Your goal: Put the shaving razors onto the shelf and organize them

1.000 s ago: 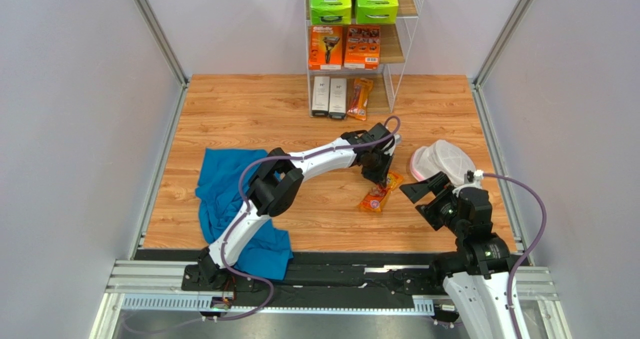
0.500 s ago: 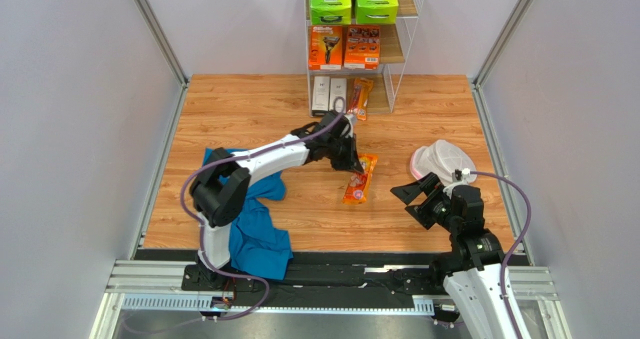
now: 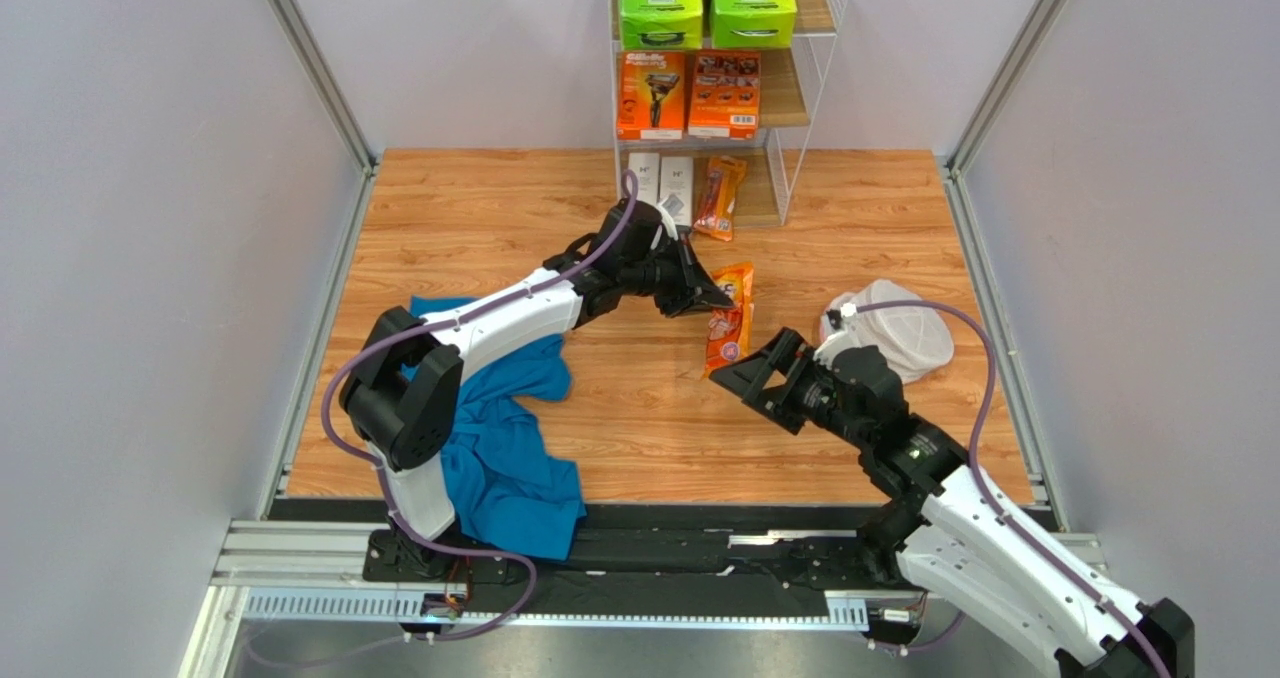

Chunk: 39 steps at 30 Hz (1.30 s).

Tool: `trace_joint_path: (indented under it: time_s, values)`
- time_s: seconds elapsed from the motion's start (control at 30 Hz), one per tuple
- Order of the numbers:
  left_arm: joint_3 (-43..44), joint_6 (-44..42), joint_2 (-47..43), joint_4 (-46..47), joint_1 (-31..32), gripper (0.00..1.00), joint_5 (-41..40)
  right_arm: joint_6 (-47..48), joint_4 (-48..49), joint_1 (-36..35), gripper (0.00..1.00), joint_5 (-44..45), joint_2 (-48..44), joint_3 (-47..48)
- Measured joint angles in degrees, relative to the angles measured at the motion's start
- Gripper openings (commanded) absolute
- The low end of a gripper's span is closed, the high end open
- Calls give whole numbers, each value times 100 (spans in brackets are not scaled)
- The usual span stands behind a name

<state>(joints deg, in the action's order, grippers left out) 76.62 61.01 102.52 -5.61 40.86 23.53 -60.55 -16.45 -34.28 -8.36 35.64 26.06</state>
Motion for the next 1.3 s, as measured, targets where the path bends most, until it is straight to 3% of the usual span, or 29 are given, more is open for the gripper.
trace_joint_path:
  time_s: [0.2, 0.3, 0.43, 0.5, 0.6, 0.63, 0.73, 0.87, 1.1, 1.3]
  values:
    - [-33, 125, -44, 101, -2, 0, 72, -136, 457, -380, 87, 586, 269, 153]
    - [-122, 179, -129, 173, -2, 0, 146, -157, 549, -380, 77, 820, 308, 214]
    - [-542, 330, -400, 487, -9, 0, 269, -219, 903, -380, 54, 949, 688, 262]
    - [-761, 369, -527, 577, -9, 0, 334, -275, 1084, -380, 49, 940, 1001, 262]
    - [-997, 356, -680, 590, -11, 0, 315, -321, 1316, -391, 29, 841, 1316, 262]
    - [-1051, 339, -719, 590, -24, 0, 302, -356, 1423, -413, 18, 800, 1368, 262]
    - [-1176, 339, -879, 664, -72, 1, 297, -398, 1445, -415, 0, 785, 1388, 254]
    - [-1248, 249, -1165, 636, -76, 44, 267, -415, 1491, -393, 0, 732, 1272, 245]
    - [-1106, -442, -1362, -308, -87, 59, -173, -411, 1403, -262, 0, 804, 802, -125]
    - [-1073, -1167, -1947, -1530, -201, 62, -999, -205, 1379, 442, 0, 463, 1460, -330]
